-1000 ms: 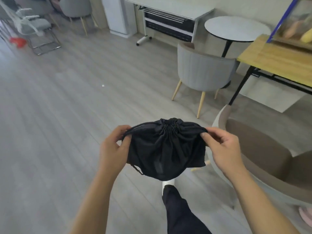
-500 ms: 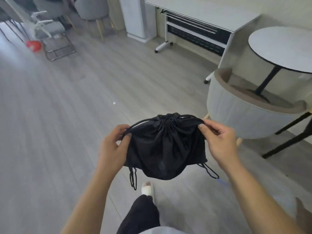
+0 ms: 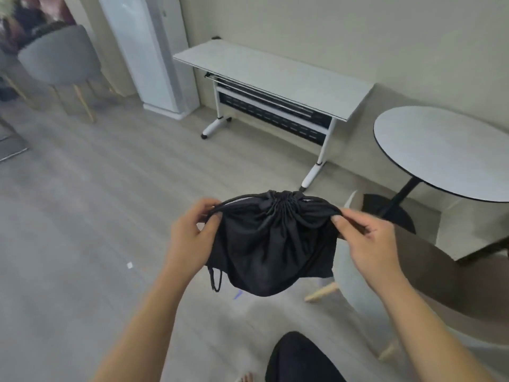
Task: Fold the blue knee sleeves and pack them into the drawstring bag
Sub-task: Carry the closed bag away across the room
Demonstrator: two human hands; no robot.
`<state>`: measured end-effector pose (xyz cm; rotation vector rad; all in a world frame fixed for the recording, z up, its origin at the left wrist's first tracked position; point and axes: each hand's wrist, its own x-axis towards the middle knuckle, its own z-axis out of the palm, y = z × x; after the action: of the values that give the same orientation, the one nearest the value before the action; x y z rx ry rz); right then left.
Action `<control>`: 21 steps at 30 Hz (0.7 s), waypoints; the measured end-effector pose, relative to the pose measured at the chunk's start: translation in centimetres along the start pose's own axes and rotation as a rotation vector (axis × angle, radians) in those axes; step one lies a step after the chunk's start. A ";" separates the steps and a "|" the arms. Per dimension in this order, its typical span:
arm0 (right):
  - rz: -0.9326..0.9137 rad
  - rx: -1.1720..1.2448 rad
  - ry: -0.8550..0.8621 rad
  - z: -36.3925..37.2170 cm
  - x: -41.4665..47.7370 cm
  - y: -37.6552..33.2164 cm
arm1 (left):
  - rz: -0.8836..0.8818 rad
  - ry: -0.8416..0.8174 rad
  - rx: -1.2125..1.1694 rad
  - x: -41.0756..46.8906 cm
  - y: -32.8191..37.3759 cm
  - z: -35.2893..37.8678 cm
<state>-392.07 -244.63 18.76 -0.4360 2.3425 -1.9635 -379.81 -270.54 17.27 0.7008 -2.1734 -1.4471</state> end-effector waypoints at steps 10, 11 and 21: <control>-0.057 -0.061 0.009 5.8 32.1 2.0 | 0.071 -0.249 -0.018 37.2 2.7 6.8; -0.053 -0.031 0.003 6.3 35.2 1.6 | 0.077 -0.255 -0.021 40.3 3.3 7.5; -0.214 0.028 0.228 11.3 67.7 -2.9 | 0.282 -0.280 -0.103 72.5 12.0 13.9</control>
<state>-453.92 -272.68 28.83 -0.5045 2.4897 -2.2484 -446.61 -302.00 28.98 0.1513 -2.2689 -1.5639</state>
